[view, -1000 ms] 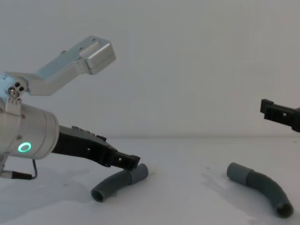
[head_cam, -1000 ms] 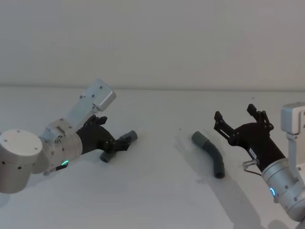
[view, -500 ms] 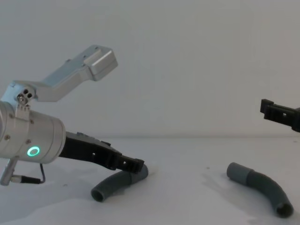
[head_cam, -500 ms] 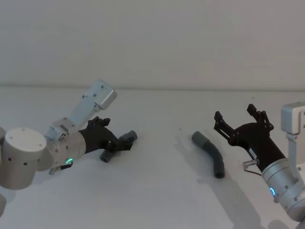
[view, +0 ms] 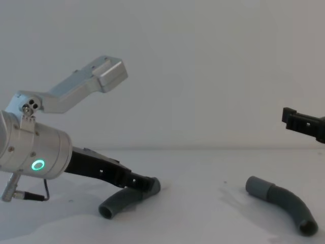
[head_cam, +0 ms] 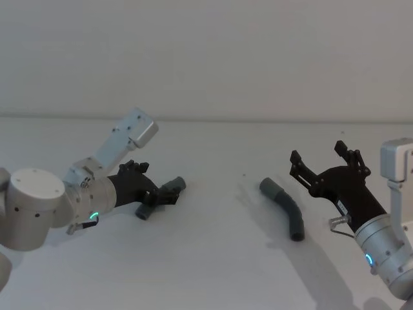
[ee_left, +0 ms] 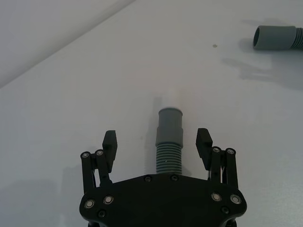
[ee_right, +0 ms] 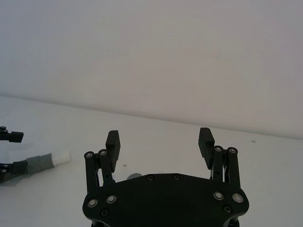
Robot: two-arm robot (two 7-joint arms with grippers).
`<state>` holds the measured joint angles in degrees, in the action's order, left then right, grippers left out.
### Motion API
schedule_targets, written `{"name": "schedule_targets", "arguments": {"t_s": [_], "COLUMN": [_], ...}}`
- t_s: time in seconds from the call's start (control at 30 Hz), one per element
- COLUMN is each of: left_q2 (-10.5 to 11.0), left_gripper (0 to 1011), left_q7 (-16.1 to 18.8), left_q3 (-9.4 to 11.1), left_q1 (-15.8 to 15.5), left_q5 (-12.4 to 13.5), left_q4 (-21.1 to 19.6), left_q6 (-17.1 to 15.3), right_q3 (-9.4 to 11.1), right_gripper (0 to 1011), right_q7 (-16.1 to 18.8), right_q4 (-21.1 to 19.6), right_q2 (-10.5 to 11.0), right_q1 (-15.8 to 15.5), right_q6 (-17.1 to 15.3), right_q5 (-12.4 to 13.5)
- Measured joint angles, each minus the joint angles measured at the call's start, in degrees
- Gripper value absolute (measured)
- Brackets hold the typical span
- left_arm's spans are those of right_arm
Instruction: Use both hands to pick up one end of the pipe from the table, align the ends, and insert them.
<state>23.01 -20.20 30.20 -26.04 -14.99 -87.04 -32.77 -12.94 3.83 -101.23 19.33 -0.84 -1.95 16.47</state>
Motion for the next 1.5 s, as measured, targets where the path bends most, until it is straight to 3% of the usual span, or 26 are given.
{"name": "schedule_targets", "arguments": {"t_s": [0.83, 1.5], "left_q2": [-1.67, -2.59], "left_gripper": [1001, 1001], "left_q7": [-3.35, -4.37], "left_q3": [0.66, 0.46], "left_q1": [-2.58, -2.92], "left_q5": [0.90, 1.38], "left_q4": [4.54, 5.64], "left_q6": [-0.02, -0.98], "right_q3": [0.00, 0.00], "right_gripper": [1003, 1003], "right_q7": [0.00, 0.00], "right_q4": [0.00, 0.00], "right_q2": [0.00, 0.00], "right_q1": [0.00, 0.00], "right_q6": [0.00, 0.00], "right_q5": [0.00, 0.00]}}
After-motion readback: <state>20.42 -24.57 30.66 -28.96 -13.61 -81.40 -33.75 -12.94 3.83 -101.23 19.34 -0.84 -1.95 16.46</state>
